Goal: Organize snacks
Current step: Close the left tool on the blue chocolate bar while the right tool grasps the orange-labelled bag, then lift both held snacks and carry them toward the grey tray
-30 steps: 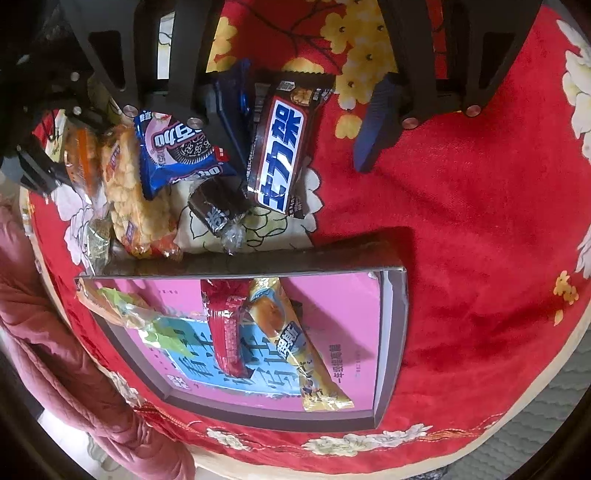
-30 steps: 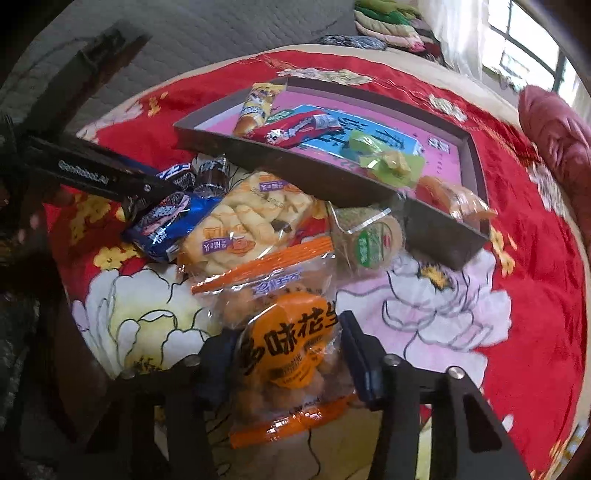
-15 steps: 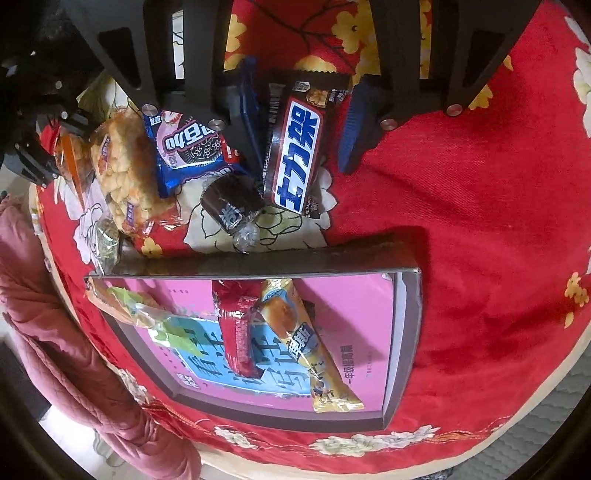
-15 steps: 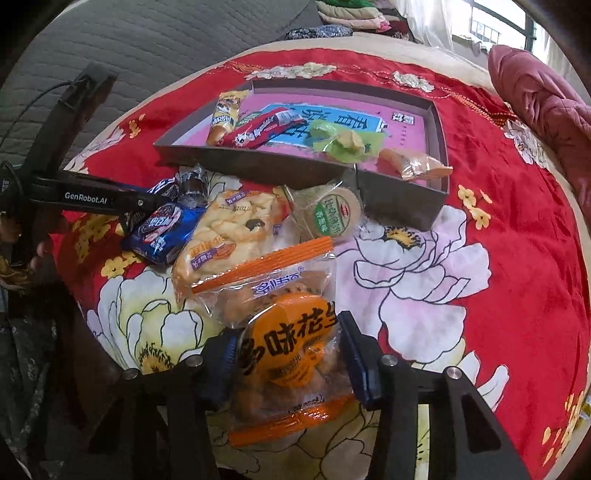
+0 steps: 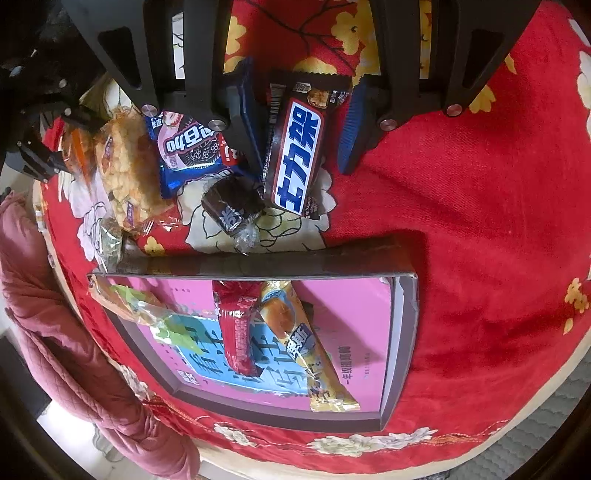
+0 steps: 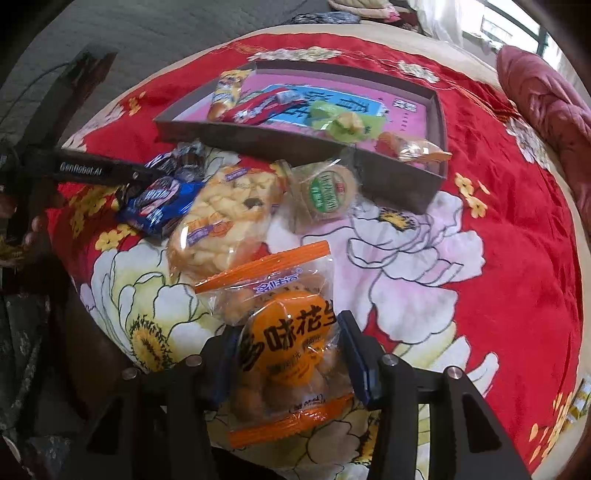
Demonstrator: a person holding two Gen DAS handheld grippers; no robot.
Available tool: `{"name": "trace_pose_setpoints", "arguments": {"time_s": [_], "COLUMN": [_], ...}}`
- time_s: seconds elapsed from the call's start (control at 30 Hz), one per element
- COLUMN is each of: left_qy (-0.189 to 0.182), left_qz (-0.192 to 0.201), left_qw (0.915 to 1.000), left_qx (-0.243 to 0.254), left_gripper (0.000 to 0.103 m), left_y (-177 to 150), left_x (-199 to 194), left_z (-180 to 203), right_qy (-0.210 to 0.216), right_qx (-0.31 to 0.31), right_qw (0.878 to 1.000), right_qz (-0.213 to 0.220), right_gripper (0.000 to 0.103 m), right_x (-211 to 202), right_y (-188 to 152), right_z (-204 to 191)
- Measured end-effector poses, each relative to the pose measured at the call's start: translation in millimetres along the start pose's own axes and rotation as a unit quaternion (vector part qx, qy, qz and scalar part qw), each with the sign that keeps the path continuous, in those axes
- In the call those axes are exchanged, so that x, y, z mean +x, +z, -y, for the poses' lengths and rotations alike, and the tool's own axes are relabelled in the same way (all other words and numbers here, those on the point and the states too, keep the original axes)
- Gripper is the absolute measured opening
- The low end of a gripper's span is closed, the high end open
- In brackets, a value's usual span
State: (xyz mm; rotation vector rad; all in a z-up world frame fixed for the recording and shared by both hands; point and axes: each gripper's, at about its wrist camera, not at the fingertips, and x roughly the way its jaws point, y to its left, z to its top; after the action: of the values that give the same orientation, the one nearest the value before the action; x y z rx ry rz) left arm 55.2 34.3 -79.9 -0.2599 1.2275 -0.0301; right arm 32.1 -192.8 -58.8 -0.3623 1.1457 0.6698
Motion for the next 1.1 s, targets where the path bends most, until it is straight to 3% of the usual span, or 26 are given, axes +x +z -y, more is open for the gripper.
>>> {"name": "trace_pose_setpoints", "arguments": {"time_s": [0.07, 0.2, 0.4, 0.57, 1.1], "left_qy": [-0.007, -0.015, -0.032, -0.031, -0.029], "left_qz": [-0.001, 0.000, 0.005, 0.014, 0.072], "left_qw": [1.0000, 0.9999, 0.9993, 0.9992, 0.9968], "left_qx": [-0.002, -0.006, -0.018, -0.020, -0.022], "left_gripper": [0.033, 0.032, 0.031, 0.031, 0.031], "left_y": [0, 1, 1, 0, 8], "left_x": [0, -1, -6, -16, -70], "left_z": [0, -1, -5, -5, -1], "right_qy": [-0.002, 0.001, -0.001, 0.027, 0.020], "right_qx": [0.008, 0.036, 0.106, 0.146, 0.140], "right_qw": [1.000, 0.999, 0.991, 0.980, 0.976], "right_qz": [0.009, 0.021, 0.081, 0.133, 0.166], "right_gripper": [0.050, 0.049, 0.049, 0.049, 0.049], "right_x": [-5, -14, -39, -57, -64], "right_y": [0, 1, 10, 27, 71], "right_z": [3, 14, 35, 34, -3]}}
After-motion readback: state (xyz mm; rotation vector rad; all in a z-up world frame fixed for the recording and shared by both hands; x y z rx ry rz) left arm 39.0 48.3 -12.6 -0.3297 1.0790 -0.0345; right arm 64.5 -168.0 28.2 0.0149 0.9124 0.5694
